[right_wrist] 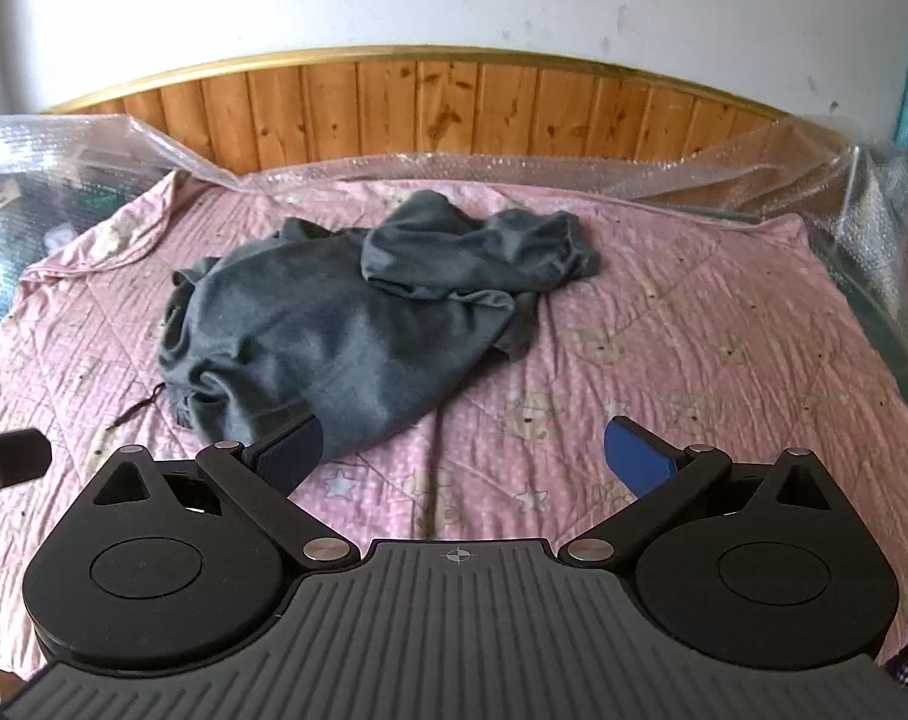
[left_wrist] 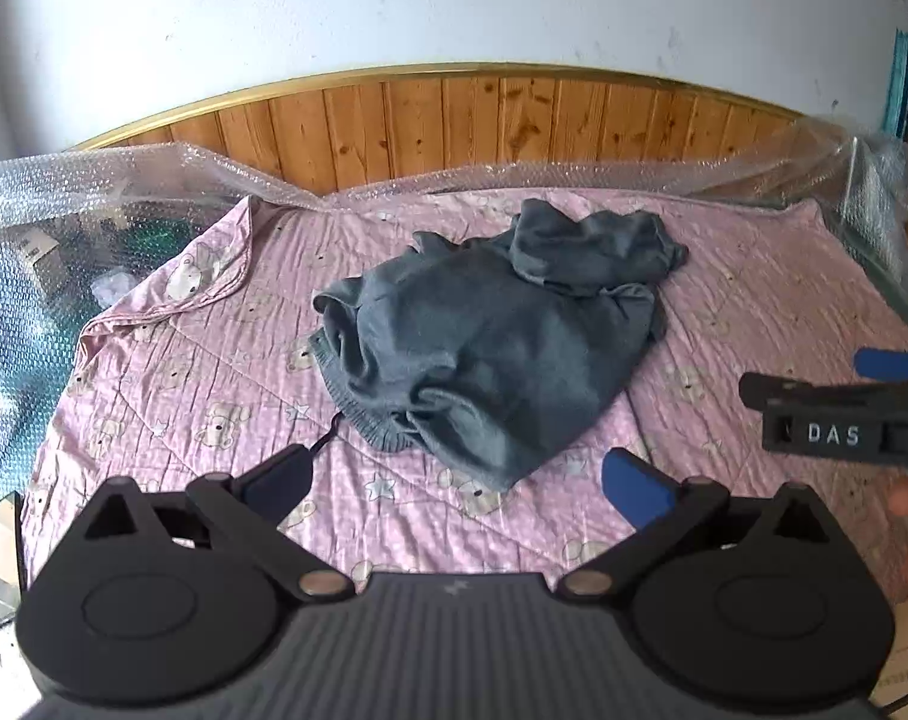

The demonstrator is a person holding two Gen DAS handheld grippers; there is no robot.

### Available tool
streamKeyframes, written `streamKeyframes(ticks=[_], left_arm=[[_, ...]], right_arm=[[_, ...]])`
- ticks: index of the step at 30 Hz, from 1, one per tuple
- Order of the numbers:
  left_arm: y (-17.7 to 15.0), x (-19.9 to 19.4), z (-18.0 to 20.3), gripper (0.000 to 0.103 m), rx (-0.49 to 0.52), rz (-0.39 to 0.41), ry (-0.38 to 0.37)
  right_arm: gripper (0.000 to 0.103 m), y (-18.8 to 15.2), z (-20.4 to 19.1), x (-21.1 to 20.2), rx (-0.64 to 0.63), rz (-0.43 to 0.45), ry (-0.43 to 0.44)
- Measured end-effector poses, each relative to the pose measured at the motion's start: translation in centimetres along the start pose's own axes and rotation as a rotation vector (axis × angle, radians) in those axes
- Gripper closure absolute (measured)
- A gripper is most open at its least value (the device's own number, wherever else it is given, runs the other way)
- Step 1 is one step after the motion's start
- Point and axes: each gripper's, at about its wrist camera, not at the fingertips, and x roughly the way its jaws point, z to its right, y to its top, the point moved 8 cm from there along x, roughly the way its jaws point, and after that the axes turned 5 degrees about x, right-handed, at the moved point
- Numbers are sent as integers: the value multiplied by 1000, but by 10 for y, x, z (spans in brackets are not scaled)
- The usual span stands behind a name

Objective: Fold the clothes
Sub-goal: 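Reach both grippers toward the crumpled dark grey garment on the quilt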

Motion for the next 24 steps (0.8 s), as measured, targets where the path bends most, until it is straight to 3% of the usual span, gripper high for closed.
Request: streamKeyframes(ticks=[24], left_arm=[[-21, 10, 8, 0, 28, -85, -43]], right_arm=[[2, -8, -21, -3, -37, -30, -2]])
